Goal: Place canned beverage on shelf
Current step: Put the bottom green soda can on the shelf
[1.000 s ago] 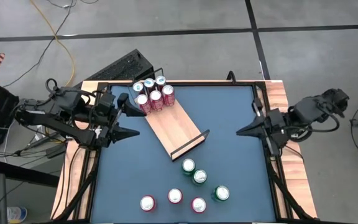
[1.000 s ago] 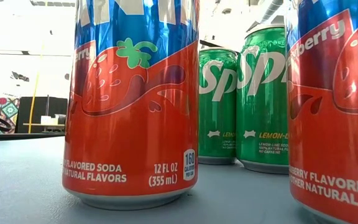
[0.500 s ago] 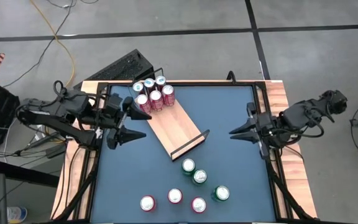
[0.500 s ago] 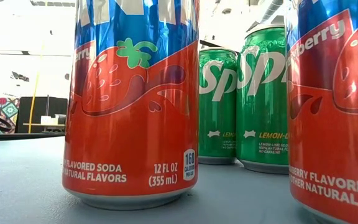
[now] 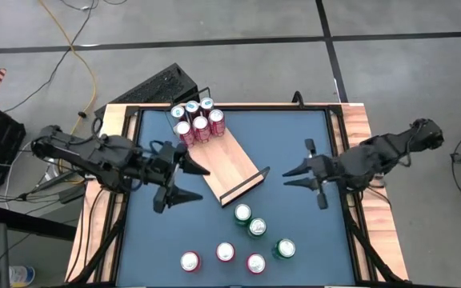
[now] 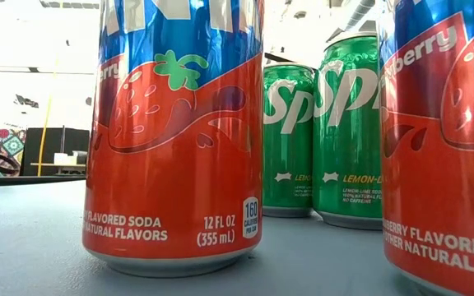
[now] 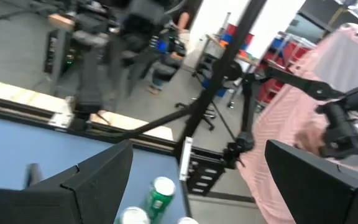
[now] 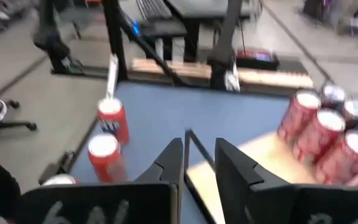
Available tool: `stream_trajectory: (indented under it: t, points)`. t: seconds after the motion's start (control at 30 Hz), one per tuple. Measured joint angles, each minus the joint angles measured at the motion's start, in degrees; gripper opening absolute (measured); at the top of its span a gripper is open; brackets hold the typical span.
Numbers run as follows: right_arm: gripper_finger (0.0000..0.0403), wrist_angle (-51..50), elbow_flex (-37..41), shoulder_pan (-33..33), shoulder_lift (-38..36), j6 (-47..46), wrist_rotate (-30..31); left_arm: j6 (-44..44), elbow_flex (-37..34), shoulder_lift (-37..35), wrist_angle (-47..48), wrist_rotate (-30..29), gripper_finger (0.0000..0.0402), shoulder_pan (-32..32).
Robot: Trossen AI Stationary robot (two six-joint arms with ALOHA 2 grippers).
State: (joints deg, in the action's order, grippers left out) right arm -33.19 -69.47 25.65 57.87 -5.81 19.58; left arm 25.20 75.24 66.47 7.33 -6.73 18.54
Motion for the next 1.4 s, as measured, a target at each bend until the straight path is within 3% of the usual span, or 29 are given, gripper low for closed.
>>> stream_trajectory:
  t: [0.2,0.4,0.5,0.9,1.13,1.4]
  points:
    - [0.0137,-8.27,0.02,1.05,6.09,-6.12,-0.03,-1.42,0.00,0.29,0.05,-1.60,0.0352,4.17]
    - [0.0228,-6.61,0.02,3.68,11.70,-11.03,-1.74,-1.86,0.00,0.29,5.61,-3.11,0.0352,7.53]
    - [0.0252,-6.04,0.02,4.62,14.43,-16.14,-2.81,-0.23,0.00,0.29,9.04,-3.13,0.0352,8.79]
    - [0.0249,3.79,0.04,7.15,23.64,-24.38,-5.68,1.46,0.00,0.27,11.33,-3.28,0.0352,14.49]
    - [0.0249,6.20,0.02,7.37,24.00,-34.29,-9.32,1.41,0.00,0.27,11.22,-9.83,0.0352,17.79]
    - [0.0249,6.26,0.02,7.22,23.95,-34.39,-9.31,3.28,0.00,0.27,11.19,-15.12,0.0352,19.38]
